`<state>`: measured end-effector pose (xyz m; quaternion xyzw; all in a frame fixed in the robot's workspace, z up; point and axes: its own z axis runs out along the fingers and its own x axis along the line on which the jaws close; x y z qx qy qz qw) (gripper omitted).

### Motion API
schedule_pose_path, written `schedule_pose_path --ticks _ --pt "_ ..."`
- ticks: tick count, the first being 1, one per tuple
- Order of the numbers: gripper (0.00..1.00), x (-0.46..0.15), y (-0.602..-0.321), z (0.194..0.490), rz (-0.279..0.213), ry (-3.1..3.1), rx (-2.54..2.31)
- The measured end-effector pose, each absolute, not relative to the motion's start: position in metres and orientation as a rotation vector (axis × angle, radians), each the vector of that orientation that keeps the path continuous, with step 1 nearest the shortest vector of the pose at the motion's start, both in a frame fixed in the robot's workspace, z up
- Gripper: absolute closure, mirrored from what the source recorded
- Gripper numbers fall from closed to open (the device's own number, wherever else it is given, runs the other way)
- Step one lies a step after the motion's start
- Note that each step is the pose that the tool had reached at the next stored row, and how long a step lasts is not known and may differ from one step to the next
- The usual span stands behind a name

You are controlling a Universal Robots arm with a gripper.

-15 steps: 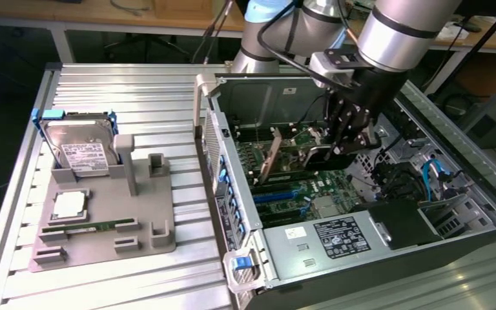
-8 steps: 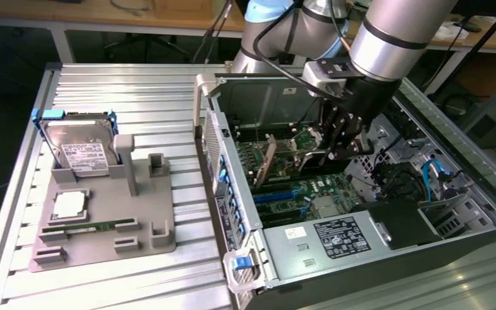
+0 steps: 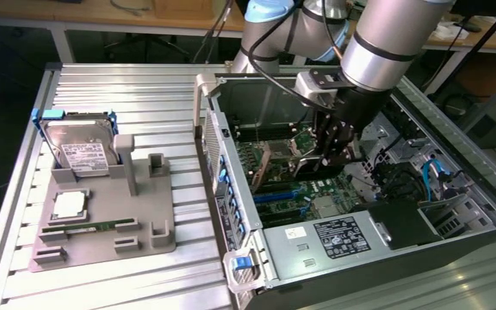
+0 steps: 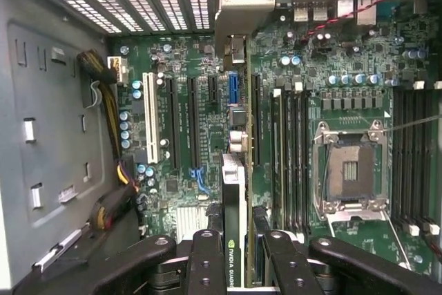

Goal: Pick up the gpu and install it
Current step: 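Insert the gpu into the slot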

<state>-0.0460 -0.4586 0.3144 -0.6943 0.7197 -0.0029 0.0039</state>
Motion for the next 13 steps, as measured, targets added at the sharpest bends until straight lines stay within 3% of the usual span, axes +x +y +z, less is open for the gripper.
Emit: schedule_pose_path --ticks 13 --pt "0.73 -0.061 -0.458 0.292 -0.011 2.254 -2.175"
